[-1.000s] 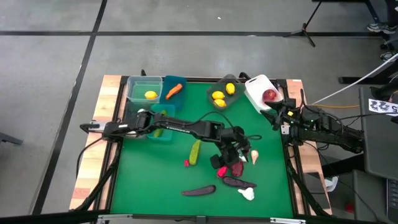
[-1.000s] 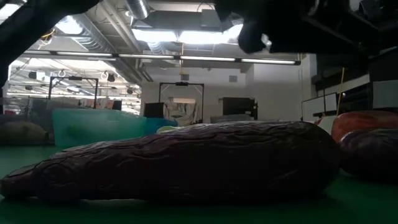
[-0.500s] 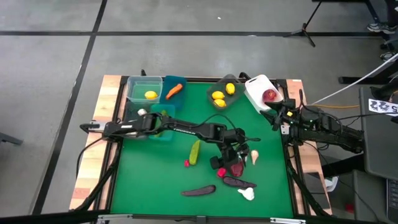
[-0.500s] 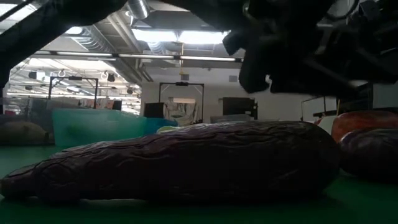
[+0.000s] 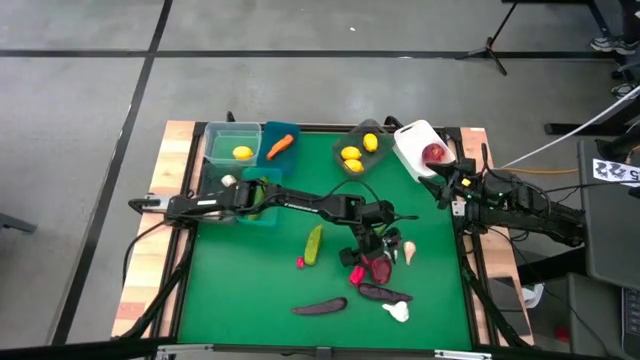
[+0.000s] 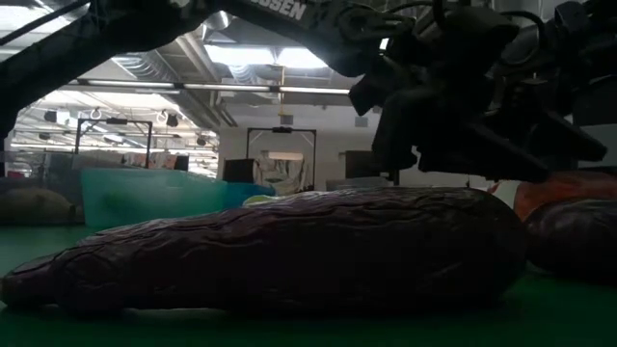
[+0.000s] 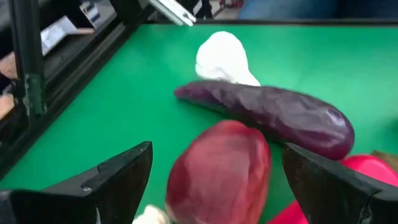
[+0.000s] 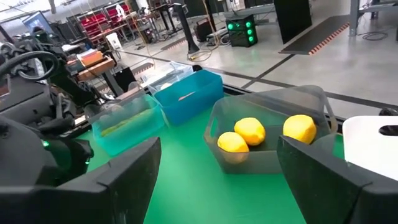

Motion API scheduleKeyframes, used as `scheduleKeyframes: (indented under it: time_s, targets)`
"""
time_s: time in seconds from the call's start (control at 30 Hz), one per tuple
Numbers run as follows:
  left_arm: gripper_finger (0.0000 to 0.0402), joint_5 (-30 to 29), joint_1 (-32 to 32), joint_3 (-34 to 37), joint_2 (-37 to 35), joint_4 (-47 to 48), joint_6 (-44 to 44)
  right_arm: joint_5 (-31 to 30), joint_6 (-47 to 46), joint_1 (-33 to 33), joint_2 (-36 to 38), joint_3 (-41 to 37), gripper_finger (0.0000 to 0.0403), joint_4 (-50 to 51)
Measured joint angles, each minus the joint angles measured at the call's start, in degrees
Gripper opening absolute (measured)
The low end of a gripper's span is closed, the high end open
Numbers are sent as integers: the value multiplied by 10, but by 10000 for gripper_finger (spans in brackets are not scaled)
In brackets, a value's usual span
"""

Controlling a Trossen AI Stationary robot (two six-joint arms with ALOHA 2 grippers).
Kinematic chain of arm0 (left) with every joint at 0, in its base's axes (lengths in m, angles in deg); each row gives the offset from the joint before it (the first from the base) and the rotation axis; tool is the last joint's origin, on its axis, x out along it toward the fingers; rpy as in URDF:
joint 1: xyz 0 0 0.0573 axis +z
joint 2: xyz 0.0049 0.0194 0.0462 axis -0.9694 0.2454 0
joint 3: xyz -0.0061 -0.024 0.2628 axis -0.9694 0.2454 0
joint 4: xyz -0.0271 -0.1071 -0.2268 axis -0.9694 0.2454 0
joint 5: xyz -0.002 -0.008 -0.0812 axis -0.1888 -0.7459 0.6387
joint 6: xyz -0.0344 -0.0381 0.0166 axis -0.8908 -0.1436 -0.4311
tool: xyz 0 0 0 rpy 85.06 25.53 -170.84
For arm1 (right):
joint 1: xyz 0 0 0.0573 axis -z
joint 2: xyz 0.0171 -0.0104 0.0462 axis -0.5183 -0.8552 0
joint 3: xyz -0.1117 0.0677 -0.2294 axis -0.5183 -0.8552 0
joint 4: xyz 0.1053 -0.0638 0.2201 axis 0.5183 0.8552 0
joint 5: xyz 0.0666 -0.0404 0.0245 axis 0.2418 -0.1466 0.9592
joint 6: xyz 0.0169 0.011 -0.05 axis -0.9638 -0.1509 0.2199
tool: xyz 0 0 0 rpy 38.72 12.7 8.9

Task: Sort produce into baskets
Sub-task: Put the red apple into the white bin

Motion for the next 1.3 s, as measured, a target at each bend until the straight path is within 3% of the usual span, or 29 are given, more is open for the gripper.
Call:
scheduleKeyframes:
  time_s: [0.53,1.03,1.3]
  targets:
    - [350,35,10,0,26,-42,-65,0,0,0,0,0,319,-1]
    - [248,36,10,0,28,-39,-105,-1,0,0,0,0,319,4]
    - [235,18,10,0,28,-54,-139,-1,0,0,0,0,319,4]
